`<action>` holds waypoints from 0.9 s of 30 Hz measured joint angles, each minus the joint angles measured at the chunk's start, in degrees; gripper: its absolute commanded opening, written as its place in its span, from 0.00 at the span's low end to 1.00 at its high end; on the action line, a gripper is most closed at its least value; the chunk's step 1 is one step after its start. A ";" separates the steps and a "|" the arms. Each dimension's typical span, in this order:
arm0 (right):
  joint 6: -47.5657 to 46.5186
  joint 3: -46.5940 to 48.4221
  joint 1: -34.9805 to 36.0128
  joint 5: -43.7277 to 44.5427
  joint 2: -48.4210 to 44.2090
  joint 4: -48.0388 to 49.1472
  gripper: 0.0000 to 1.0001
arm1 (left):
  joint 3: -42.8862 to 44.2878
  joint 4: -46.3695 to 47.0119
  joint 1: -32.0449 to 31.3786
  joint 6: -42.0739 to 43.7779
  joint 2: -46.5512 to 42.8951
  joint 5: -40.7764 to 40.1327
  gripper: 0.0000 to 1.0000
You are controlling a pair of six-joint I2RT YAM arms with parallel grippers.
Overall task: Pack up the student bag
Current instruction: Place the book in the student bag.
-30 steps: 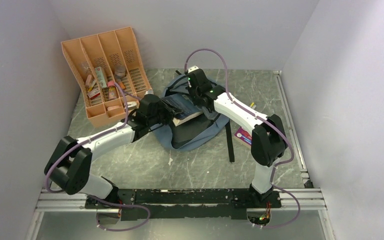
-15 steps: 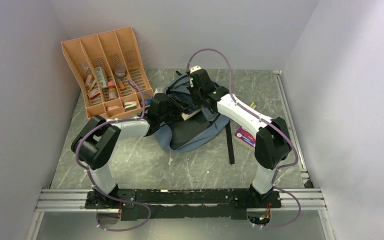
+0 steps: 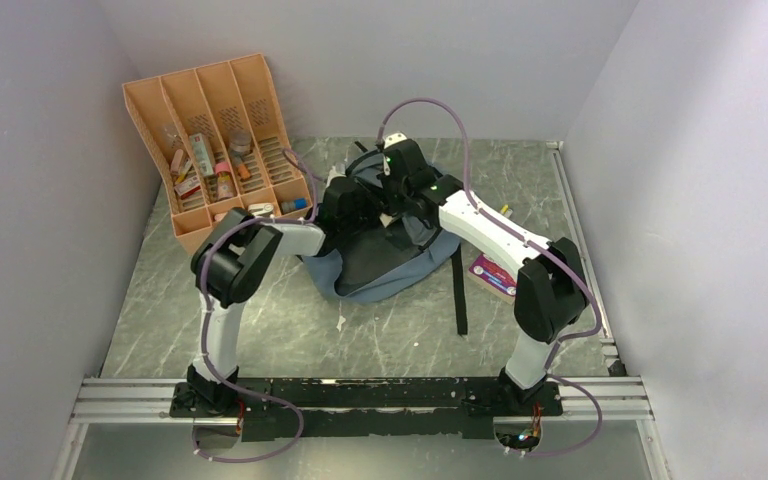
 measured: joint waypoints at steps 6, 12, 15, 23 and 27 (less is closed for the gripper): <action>0.50 -1.53 -0.46 -0.04 -0.04 1.03 0.00 | 4.57 0.31 -0.17 1.01 4.92 0.20 0.21; 0.68 -2.71 -0.48 -0.07 -0.37 2.34 0.00 | 5.62 -0.72 -0.07 1.75 5.70 0.13 0.55; 0.66 -3.04 -0.48 0.02 -0.52 2.78 0.00 | 5.62 -2.38 -0.07 2.19 5.70 0.07 0.60; 0.63 -5.07 -0.37 0.90 -0.92 4.44 0.00 | 5.18 -7.43 -0.07 3.50 4.92 0.02 0.81; 0.57 -5.33 -0.35 1.36 -0.94 4.68 0.00 | 4.63 -11.52 0.00 3.67 2.78 0.02 0.98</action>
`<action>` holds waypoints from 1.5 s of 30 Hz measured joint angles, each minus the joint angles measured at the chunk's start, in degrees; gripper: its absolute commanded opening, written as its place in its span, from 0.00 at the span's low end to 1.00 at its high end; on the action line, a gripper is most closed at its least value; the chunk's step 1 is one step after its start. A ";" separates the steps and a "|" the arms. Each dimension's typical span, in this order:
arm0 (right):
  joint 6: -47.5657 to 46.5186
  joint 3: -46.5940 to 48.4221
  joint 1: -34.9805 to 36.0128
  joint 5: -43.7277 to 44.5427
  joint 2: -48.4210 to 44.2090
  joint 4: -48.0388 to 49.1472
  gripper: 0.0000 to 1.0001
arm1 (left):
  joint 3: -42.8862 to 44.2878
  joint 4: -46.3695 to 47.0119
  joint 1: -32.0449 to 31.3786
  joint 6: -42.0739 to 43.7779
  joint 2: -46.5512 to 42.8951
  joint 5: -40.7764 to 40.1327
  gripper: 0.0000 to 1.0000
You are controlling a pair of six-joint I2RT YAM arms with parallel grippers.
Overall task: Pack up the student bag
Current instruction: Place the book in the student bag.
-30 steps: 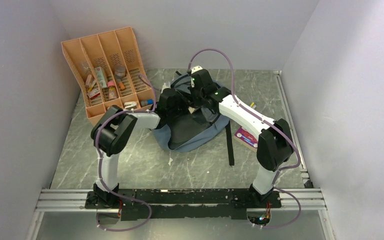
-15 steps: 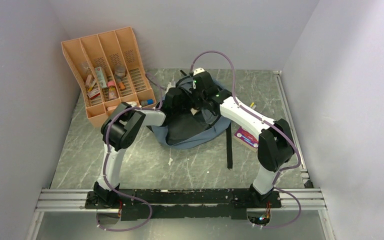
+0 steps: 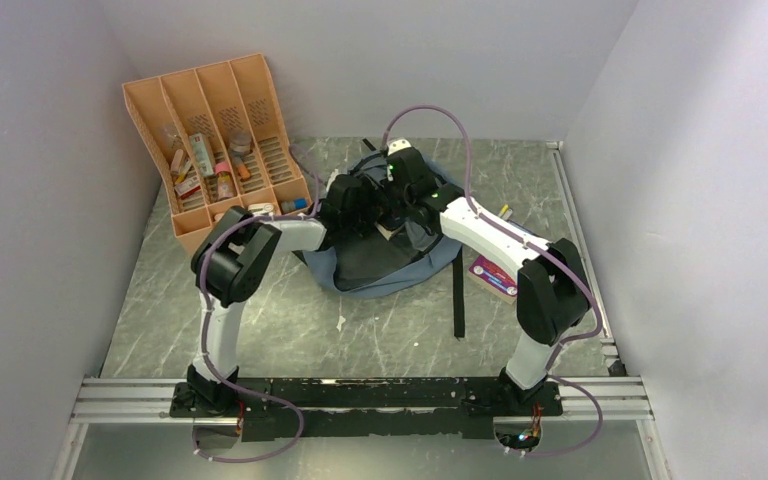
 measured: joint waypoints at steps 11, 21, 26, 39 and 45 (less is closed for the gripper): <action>-0.20 -1.25 0.22 0.79 -0.24 0.42 0.00 | -0.72 -14.19 0.20 1.42 -7.43 -1.55 0.98; -0.20 -1.49 0.22 0.81 -0.24 0.35 0.00 | -7.15 -18.16 0.20 1.79 -19.19 -1.64 0.93; -0.13 -1.88 0.22 0.76 -0.24 0.39 0.01 | -9.75 -21.40 0.20 4.07 -22.27 -1.62 0.90; -0.46 -4.26 0.26 -5.01 -0.24 0.33 0.30 | -21.38 -33.66 0.22 12.20 -42.40 -3.96 0.78; -0.92 -5.75 0.26 -12.79 -0.52 0.46 0.45 | -21.81 -32.50 0.33 21.24 -51.25 -6.29 0.84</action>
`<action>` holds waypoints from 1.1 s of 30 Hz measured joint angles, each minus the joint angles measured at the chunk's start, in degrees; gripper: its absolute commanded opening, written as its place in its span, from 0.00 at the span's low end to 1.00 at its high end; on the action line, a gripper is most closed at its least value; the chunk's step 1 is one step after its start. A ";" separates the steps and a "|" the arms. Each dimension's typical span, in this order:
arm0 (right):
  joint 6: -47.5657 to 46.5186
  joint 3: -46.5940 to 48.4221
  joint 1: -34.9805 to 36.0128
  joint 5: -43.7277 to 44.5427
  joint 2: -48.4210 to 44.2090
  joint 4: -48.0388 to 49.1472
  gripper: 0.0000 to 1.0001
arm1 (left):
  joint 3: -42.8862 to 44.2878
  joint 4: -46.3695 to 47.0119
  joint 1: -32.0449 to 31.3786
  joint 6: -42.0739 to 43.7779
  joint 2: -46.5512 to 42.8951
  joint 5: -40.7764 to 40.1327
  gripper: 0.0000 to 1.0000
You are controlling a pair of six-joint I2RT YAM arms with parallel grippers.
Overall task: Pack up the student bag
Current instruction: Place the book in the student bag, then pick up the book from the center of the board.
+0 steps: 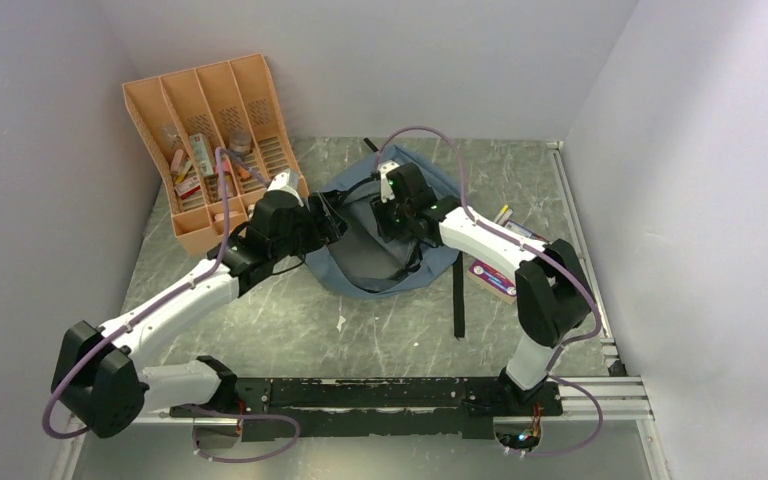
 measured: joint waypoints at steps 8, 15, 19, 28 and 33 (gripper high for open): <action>0.81 -4.63 0.00 -2.25 -7.39 1.42 0.55 | 1.42 2.38 0.37 12.87 0.07 1.49 0.85; 5.51 -7.91 -0.90 10.21 -15.63 3.89 0.58 | 4.81 3.54 0.44 21.22 2.34 6.16 0.84; 11.37 -8.48 -5.68 16.22 -16.35 2.45 0.61 | 7.76 4.37 0.48 24.72 4.98 9.27 0.84; 26.45 -10.08 -23.58 23.28 -16.37 -5.99 0.66 | 8.09 4.42 1.03 27.43 6.36 13.03 0.84; 32.63 -14.93 -31.87 24.87 -19.26 -10.05 0.67 | 8.09 4.28 1.14 28.11 6.29 13.68 0.83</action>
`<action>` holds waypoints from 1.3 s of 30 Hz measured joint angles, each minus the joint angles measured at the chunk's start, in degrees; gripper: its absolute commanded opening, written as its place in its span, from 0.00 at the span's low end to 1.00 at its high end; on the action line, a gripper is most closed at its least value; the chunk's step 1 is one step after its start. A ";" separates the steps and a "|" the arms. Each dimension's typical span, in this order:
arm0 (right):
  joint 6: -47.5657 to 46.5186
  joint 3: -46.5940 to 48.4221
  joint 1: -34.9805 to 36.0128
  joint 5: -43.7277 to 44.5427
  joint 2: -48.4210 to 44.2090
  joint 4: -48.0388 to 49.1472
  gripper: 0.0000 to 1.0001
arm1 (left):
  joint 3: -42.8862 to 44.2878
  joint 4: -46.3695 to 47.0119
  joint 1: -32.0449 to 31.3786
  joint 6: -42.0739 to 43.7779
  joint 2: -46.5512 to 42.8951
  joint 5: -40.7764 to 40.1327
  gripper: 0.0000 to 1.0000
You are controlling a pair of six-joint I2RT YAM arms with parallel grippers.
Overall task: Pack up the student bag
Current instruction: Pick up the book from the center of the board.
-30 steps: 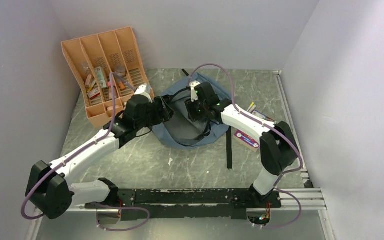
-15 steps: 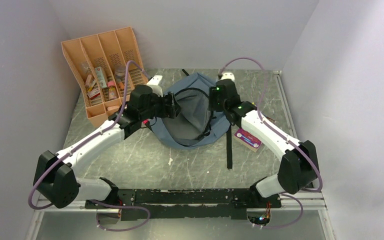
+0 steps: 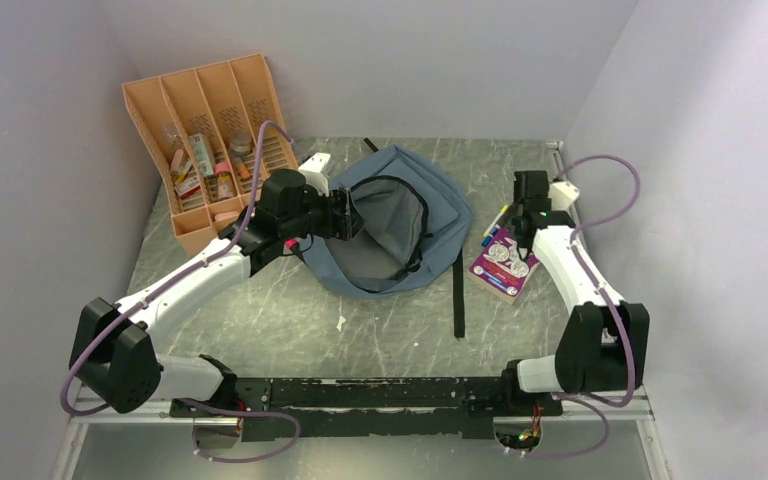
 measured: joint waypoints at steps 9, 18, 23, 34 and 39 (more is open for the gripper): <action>6.99 -10.60 -9.86 0.35 -9.27 -0.68 0.72 | 0.00 0.13 0.00 -0.04 -0.02 2.60 0.83; 7.06 -17.84 -15.78 -7.87 -6.93 6.78 0.73 | -0.24 0.26 0.00 -0.20 -0.02 4.68 0.83; 6.67 -20.31 -16.37 -12.02 -6.29 11.67 0.71 | -0.57 1.31 0.02 -0.33 0.00 6.29 0.80; 6.73 -24.46 -18.21 -18.08 -2.43 19.32 0.45 | 0.24 1.68 -0.66 -0.48 5.16 9.05 0.74; 7.21 -25.33 -18.80 -18.67 -2.60 22.05 0.25 | 5.64 -0.37 -4.57 0.20 9.79 8.35 0.74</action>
